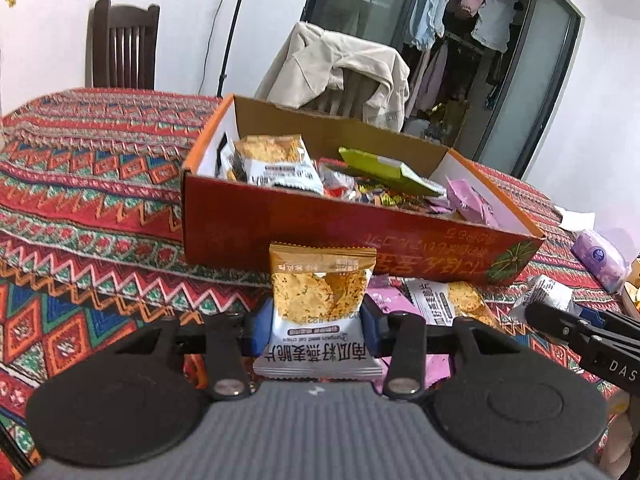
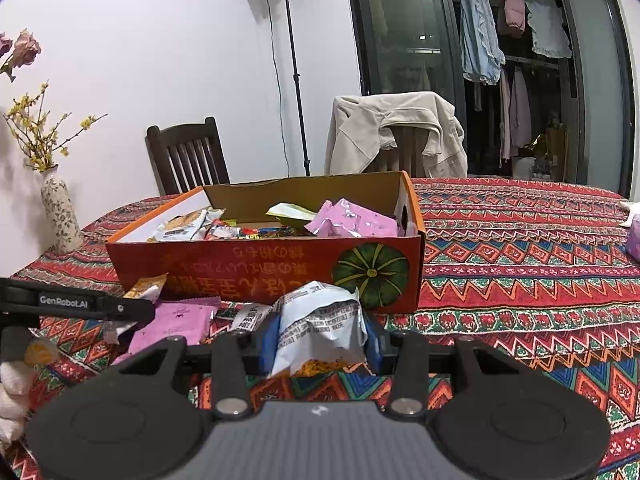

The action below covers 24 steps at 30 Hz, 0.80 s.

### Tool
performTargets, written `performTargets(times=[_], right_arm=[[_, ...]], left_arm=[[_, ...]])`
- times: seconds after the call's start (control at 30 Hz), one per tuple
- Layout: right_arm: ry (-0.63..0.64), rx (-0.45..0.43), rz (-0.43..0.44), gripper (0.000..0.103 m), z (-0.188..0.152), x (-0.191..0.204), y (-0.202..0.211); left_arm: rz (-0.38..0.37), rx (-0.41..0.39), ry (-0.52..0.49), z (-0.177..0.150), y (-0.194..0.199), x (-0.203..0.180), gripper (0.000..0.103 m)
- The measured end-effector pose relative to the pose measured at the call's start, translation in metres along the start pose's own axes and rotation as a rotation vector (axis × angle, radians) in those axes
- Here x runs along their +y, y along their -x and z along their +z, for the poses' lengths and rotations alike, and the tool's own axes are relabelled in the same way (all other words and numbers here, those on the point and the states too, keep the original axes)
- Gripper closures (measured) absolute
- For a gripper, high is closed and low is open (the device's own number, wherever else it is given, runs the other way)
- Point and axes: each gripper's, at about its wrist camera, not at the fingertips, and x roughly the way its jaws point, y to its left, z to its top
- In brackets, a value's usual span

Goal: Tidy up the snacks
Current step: 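Lift both held packets and carry them over the cardboard box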

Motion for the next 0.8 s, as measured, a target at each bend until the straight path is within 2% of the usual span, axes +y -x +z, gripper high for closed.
performTargets(times=[0.37,0.6,0.8], right_arm=[[0.013,-0.056,0.000,0.061,0.013,0.005,0.014],[0.063,-0.126,-0.003,0.061,0.047,0.016,0.029],[0.045,-0.154,-0.008,0.061,0.081,0.020,0.017]], left_arm=[[0.039,-0.121,-0.072,0.015,0.037,-0.013,0.058],[0.036,-0.189,-0.114,0.043,0.049,-0.029,0.058],[0.045,-0.232,-0.145,0.074,0.043,-0.047,0.058]])
